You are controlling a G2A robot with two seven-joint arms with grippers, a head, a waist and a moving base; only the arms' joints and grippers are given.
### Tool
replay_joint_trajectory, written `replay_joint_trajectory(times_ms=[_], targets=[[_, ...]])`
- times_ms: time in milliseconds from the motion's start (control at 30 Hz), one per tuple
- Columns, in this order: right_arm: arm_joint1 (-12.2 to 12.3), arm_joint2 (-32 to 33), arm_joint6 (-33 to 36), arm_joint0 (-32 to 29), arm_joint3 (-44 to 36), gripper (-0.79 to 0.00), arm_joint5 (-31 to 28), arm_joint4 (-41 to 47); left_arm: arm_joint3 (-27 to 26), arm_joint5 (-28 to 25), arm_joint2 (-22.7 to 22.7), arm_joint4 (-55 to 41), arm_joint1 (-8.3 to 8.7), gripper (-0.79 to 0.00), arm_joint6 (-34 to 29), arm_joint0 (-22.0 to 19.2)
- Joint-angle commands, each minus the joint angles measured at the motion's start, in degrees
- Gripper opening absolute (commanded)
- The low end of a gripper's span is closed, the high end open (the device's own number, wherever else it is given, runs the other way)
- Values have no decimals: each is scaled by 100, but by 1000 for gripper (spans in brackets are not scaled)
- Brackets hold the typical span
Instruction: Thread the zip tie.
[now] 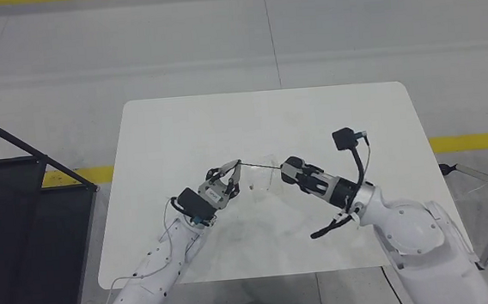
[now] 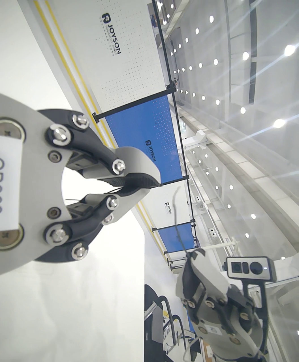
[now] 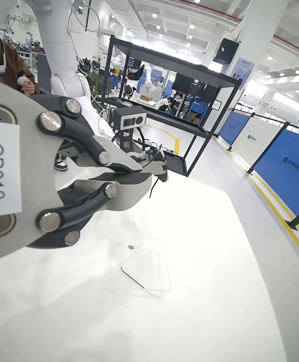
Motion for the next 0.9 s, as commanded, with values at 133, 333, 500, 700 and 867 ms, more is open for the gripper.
replay_joint_trajectory(times_ms=[133,333,500,700,867], targets=[[8,-3,-13,-89,-97,-785,57,-7,49,-294,-31,141,10,-785,-32,-69],[43,118,59,-380,-324,-785,-57,11,97,-749,-119,250,52,-785,46,-125],[71,220,87,-634,-510,-785,-40,-14,41,-1122,-185,294,91,-785,128,-103],[75,223,33,-706,-582,-785,68,14,-33,-1135,-222,367,109,-785,161,-35],[75,223,33,-706,-582,-785,68,14,-33,-1135,-222,367,109,-785,161,-35]])
